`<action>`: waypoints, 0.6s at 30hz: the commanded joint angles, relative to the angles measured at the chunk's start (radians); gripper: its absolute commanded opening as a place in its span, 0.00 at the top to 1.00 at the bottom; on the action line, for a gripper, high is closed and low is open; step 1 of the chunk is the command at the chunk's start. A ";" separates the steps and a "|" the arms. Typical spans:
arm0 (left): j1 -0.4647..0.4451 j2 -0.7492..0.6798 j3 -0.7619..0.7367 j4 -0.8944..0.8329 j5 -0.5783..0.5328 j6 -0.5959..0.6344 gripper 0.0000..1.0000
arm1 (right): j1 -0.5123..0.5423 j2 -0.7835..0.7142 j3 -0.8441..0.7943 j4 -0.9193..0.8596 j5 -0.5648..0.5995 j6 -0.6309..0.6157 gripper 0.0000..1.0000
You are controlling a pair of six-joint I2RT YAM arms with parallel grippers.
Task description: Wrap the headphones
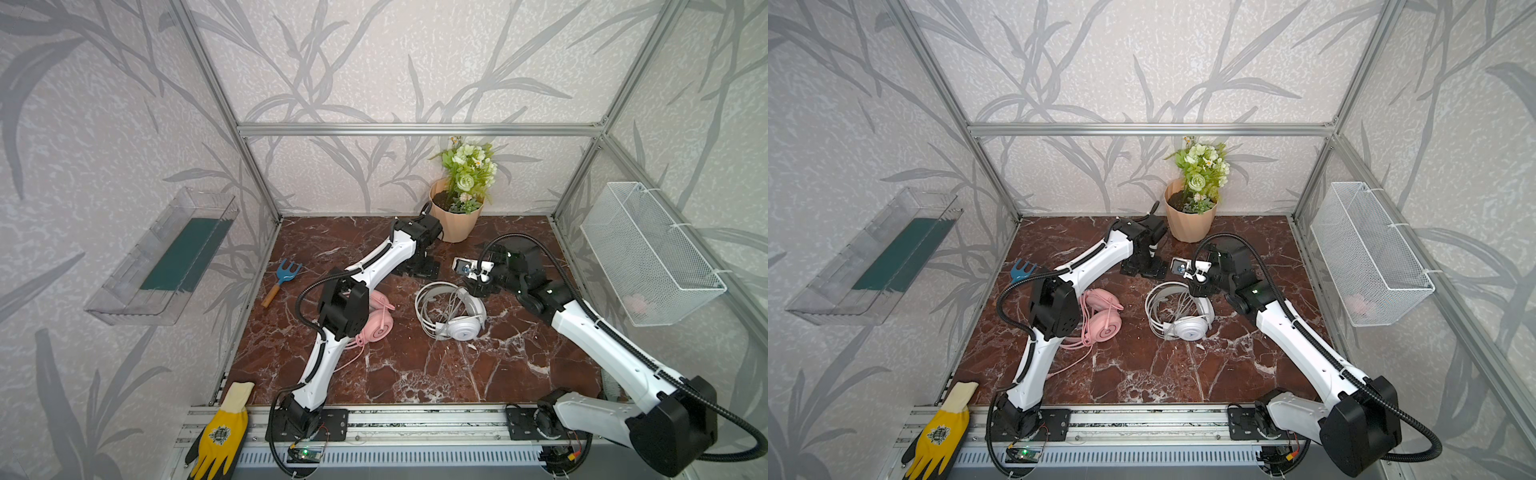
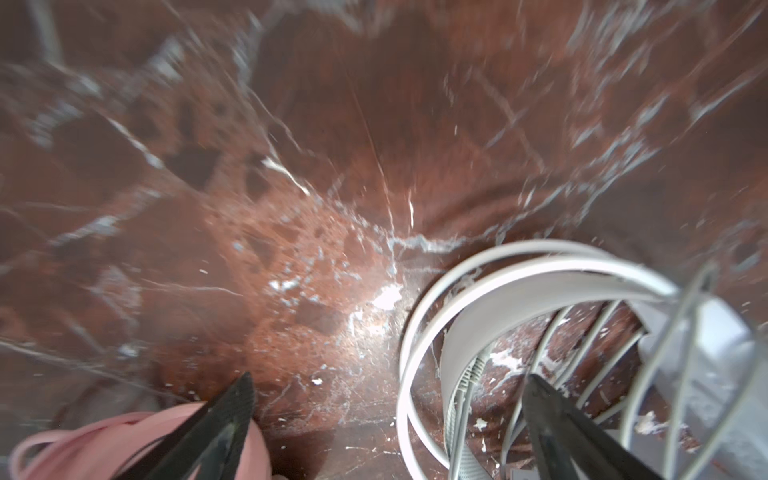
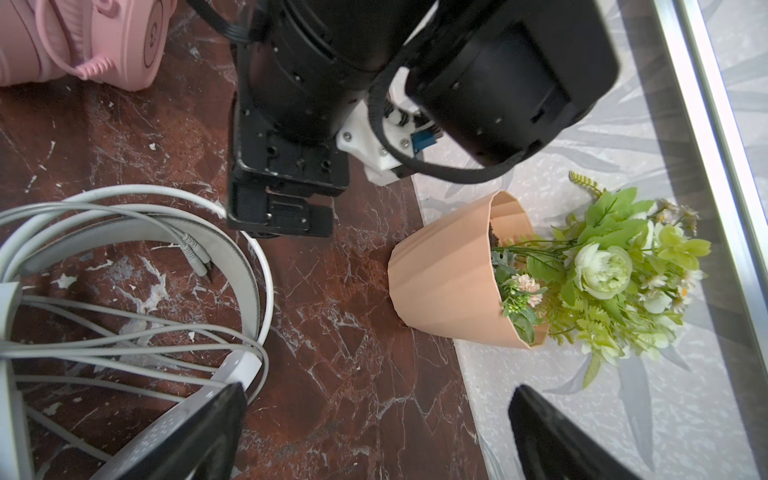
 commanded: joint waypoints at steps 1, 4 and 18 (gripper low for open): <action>0.018 -0.033 0.092 -0.107 -0.105 -0.007 0.01 | -0.003 -0.029 -0.018 0.054 -0.023 0.052 0.01; 0.044 -0.068 0.156 -0.144 -0.177 -0.005 0.01 | -0.004 -0.037 -0.027 0.070 -0.028 0.077 0.01; 0.369 -0.720 -0.569 -0.100 -0.256 -0.182 0.03 | -0.003 -0.083 -0.086 0.114 0.025 0.558 0.01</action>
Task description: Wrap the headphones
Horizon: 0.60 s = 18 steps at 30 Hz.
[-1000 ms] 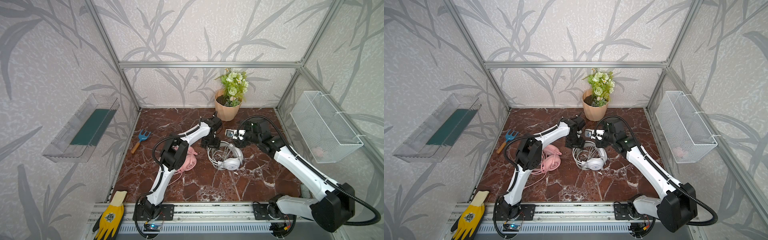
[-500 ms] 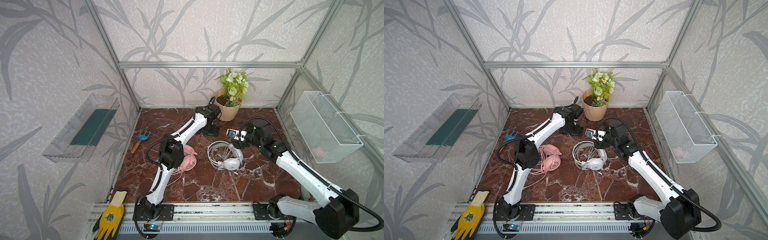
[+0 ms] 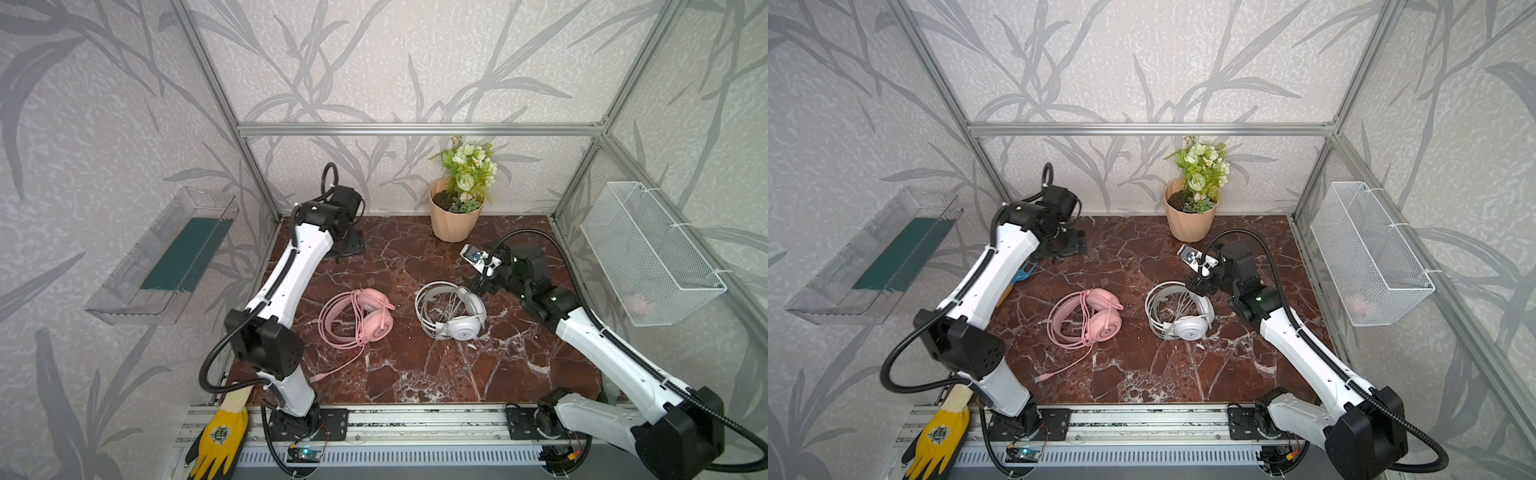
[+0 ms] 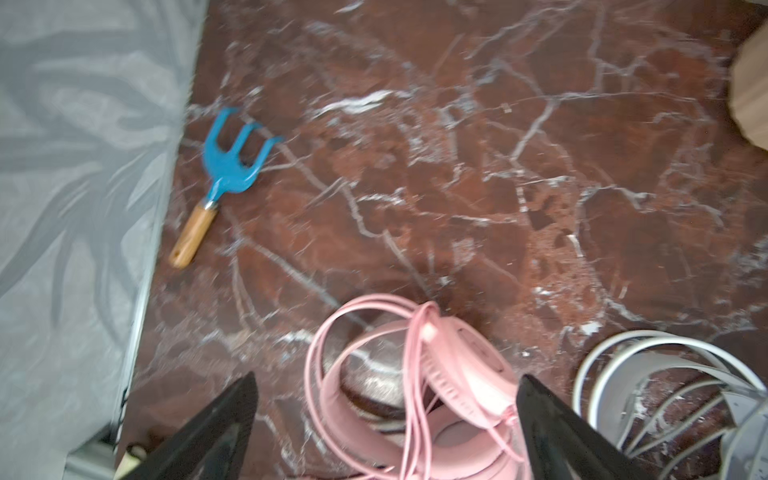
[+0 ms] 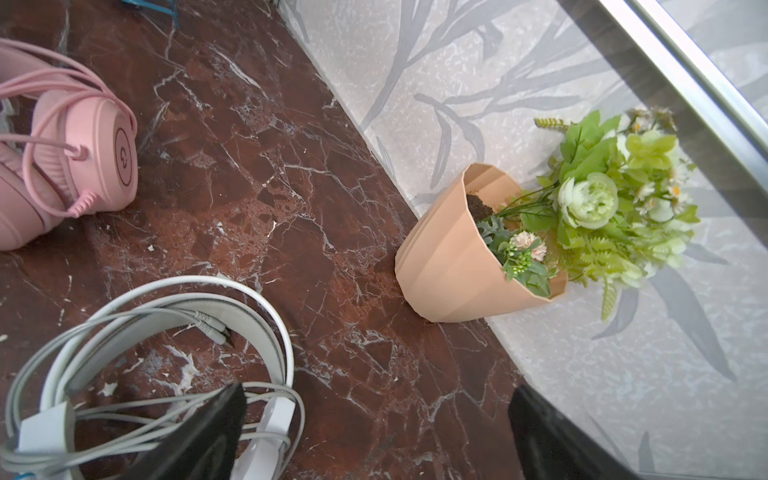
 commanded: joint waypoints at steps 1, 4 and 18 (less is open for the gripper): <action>0.042 -0.108 -0.224 -0.020 0.018 -0.106 0.04 | -0.003 -0.027 -0.025 0.003 -0.005 0.184 0.01; 0.103 -0.203 -0.423 0.005 0.069 -0.140 0.05 | -0.003 -0.050 -0.048 -0.014 -0.022 0.230 0.01; 0.138 -0.164 -0.838 0.239 0.236 -0.171 0.09 | -0.003 -0.171 -0.119 -0.006 0.008 0.248 0.01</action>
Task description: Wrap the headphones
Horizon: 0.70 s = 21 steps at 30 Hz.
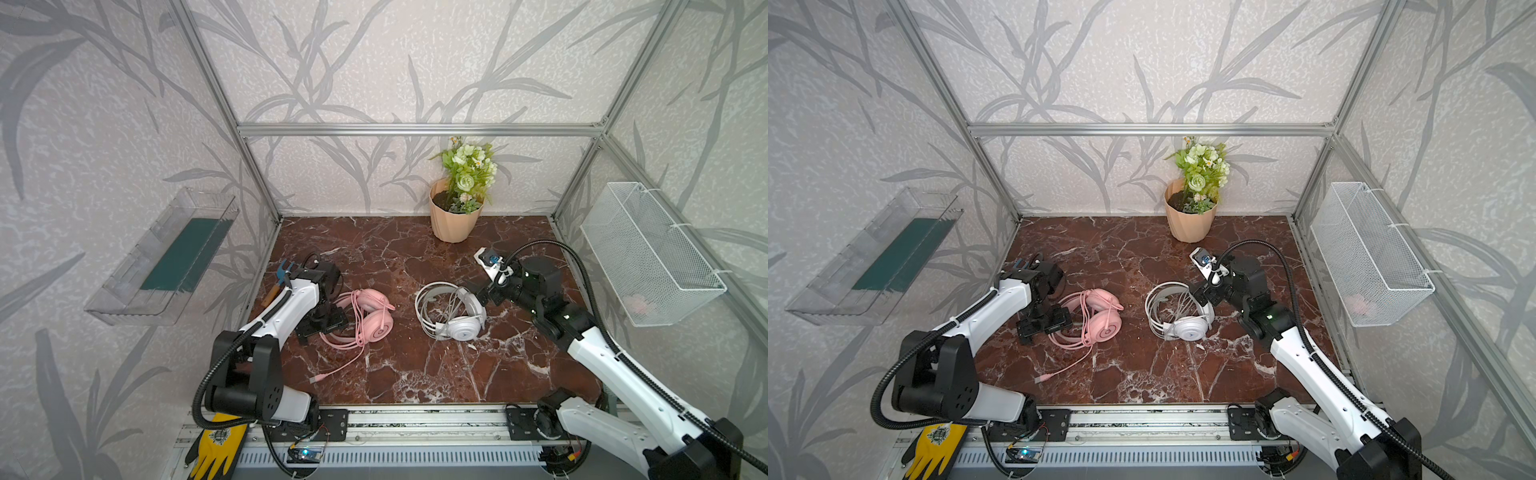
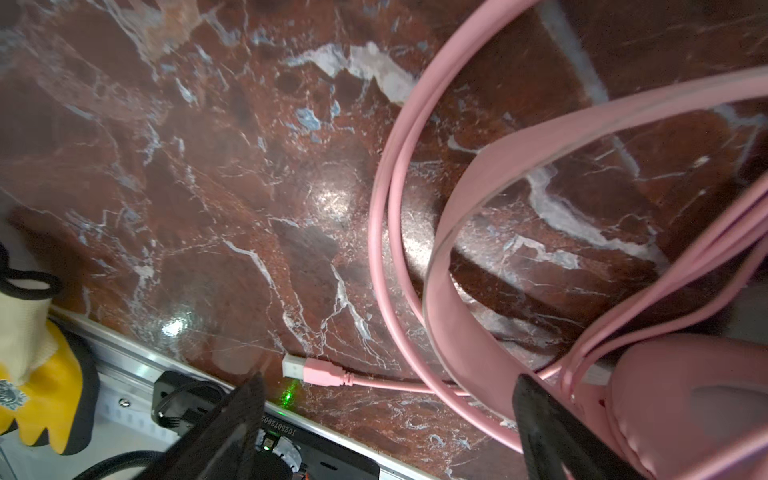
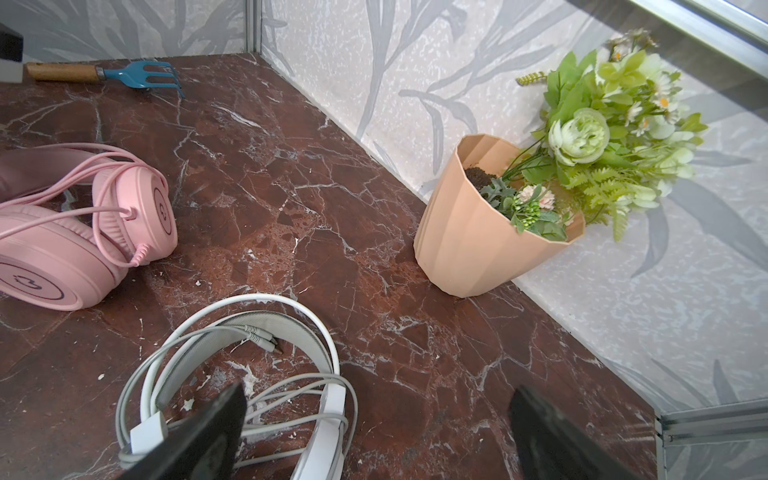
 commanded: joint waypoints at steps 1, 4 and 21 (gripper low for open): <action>0.006 0.031 -0.034 0.089 0.019 -0.015 0.11 | -0.003 -0.024 -0.032 0.015 0.008 0.042 0.01; 0.006 0.071 -0.049 0.168 0.034 0.011 0.18 | -0.003 -0.029 -0.047 0.037 0.013 0.060 0.01; -0.024 0.284 0.056 0.305 0.051 0.072 0.52 | -0.003 -0.062 -0.064 0.033 0.064 0.036 0.01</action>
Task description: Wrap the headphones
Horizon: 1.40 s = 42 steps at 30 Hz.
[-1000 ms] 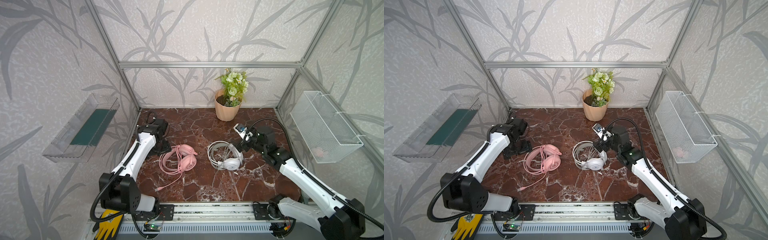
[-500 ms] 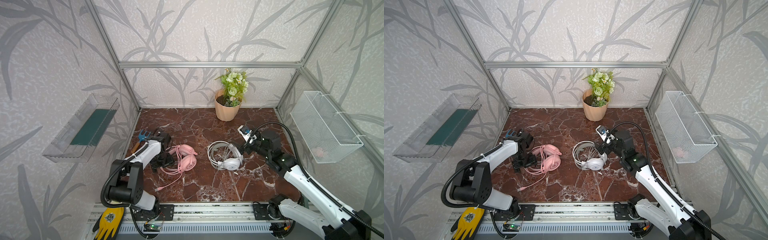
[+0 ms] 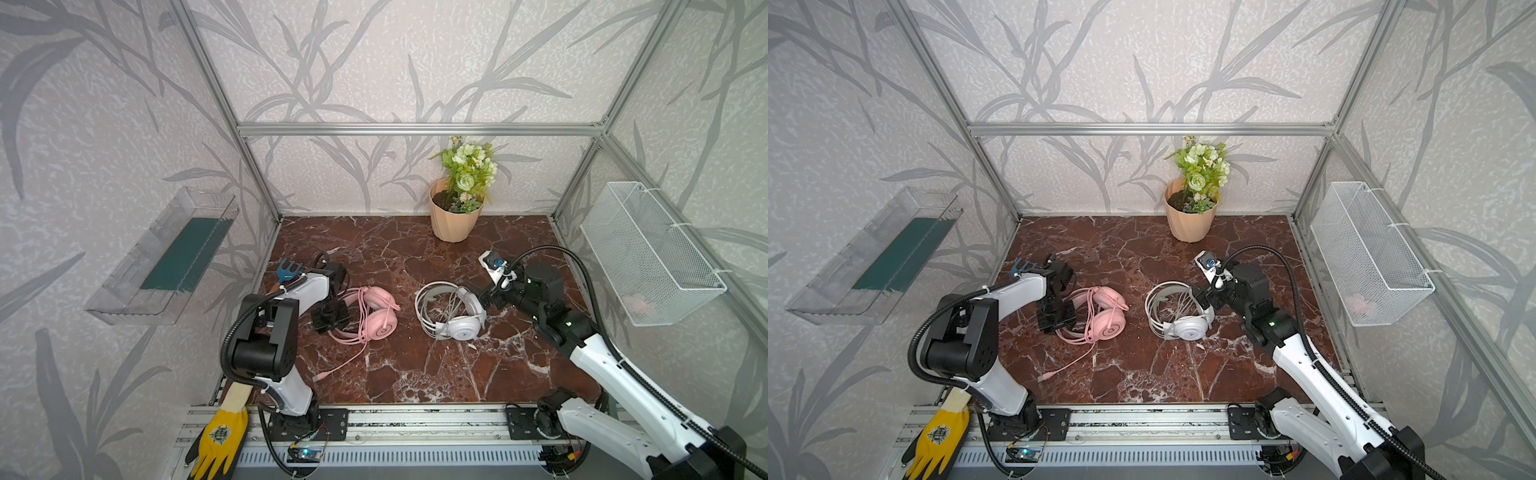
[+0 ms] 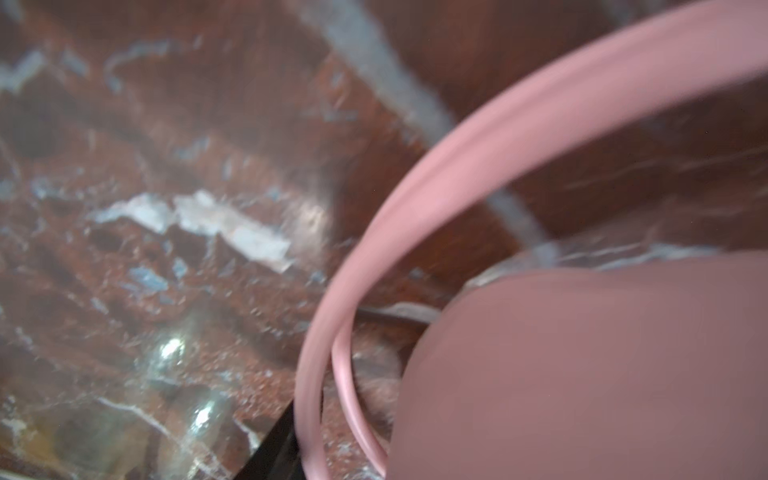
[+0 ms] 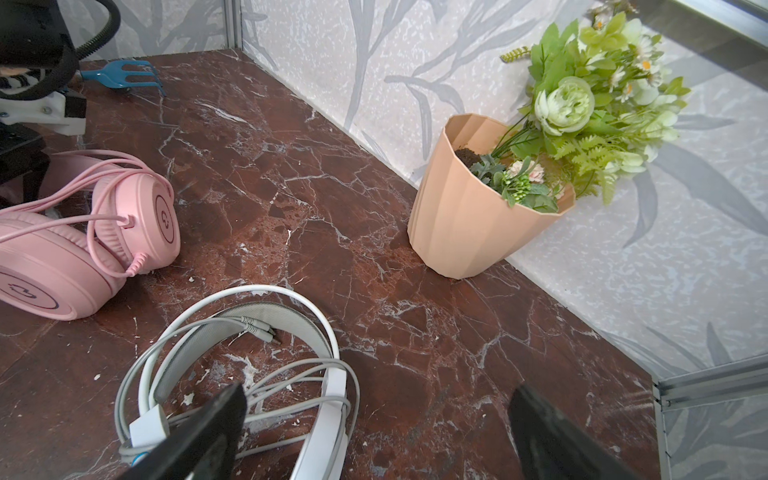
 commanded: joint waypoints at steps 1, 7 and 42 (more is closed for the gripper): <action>-0.026 0.050 0.049 0.048 0.017 -0.011 0.52 | -0.003 -0.018 -0.009 0.022 0.022 -0.010 0.01; -0.074 0.118 0.130 0.048 0.027 -0.047 0.53 | -0.005 -0.015 -0.010 0.022 0.037 -0.027 0.01; 0.044 -0.365 -0.581 1.520 -0.681 0.519 0.01 | -0.398 0.317 -0.395 0.687 0.292 0.404 0.01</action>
